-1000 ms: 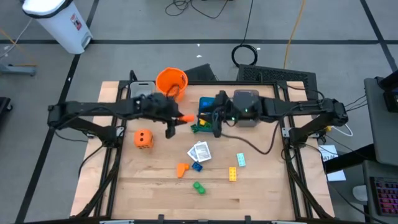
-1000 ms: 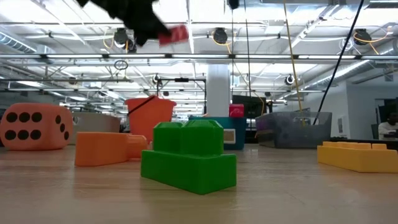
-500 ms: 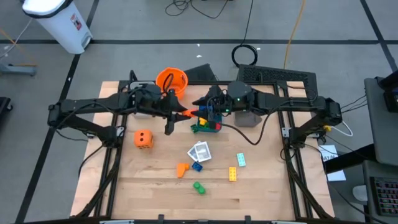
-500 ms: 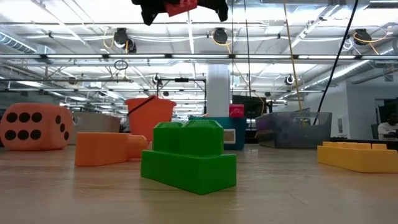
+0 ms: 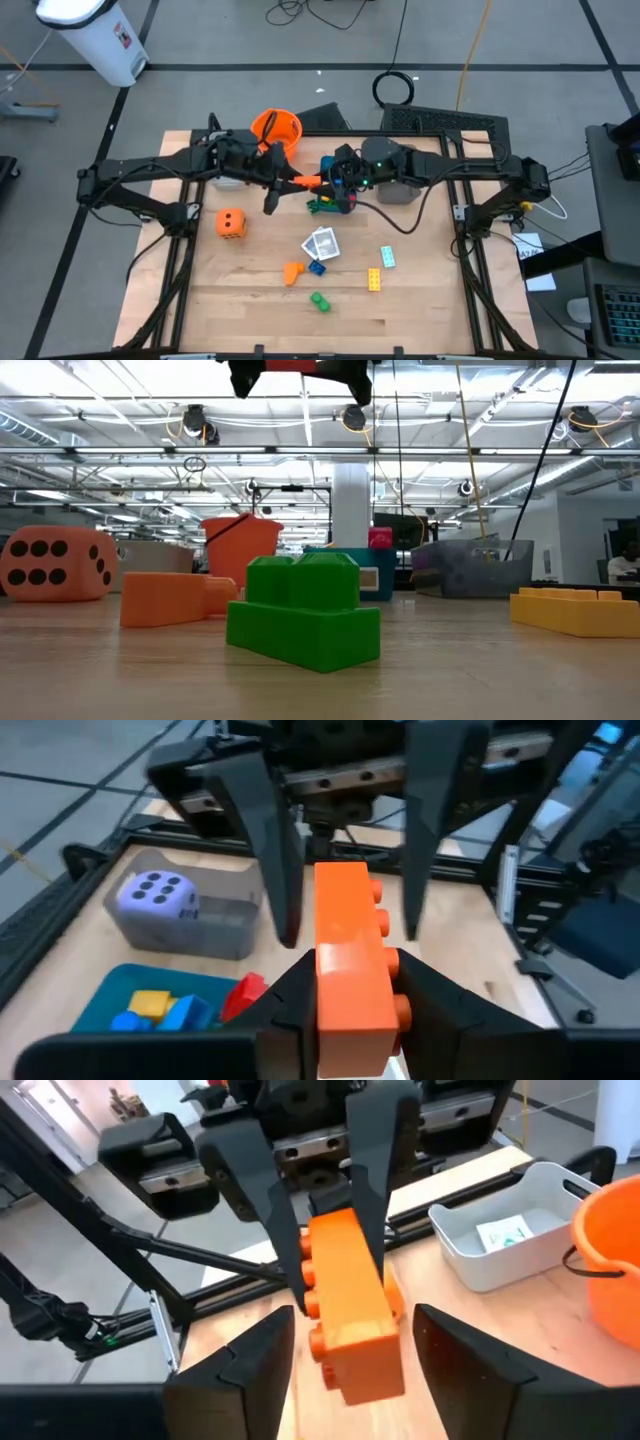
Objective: Pick & Place Toys
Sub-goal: Put the orange game piece into the blue bin
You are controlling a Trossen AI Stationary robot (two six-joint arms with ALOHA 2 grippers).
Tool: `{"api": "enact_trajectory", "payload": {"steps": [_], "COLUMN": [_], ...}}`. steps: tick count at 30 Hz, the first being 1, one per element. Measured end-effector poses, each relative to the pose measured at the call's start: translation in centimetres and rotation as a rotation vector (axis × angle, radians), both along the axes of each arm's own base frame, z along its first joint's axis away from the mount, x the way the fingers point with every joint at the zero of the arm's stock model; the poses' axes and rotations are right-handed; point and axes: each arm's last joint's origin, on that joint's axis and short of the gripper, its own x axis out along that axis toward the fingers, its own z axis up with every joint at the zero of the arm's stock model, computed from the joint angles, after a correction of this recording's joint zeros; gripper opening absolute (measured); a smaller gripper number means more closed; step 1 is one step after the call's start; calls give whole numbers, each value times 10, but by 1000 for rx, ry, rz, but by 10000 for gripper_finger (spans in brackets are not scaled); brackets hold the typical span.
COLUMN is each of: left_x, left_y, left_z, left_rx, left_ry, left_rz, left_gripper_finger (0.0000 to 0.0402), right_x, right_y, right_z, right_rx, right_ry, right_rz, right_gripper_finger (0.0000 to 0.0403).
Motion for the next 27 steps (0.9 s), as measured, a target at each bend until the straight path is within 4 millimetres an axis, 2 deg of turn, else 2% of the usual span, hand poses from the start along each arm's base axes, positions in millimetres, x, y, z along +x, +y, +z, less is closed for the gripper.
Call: {"api": "enact_trajectory", "payload": {"steps": [3,8,13,23,27], "left_x": [0,0,0,1,0], "left_y": [0,0,0,0,4], "left_z": [0,0,0,5,9], "left_rx": [-3,-17,-38,-30,-40], "left_ry": [-1,0,2,-53,-80], "left_rz": [-4,1,-3,-34,-28], "left_gripper_finger": [104,135,140,143,160], "right_x": [0,0,0,0,0], "right_y": [2,1,2,2,2], "right_z": [0,0,0,1,0], "right_rx": [-7,-11,-16,-11,-10], "right_ry": [-2,-2,-3,-8,-2], "right_rz": [5,4,13,12,8], "right_gripper_finger": [180,134,89,90,90]}}
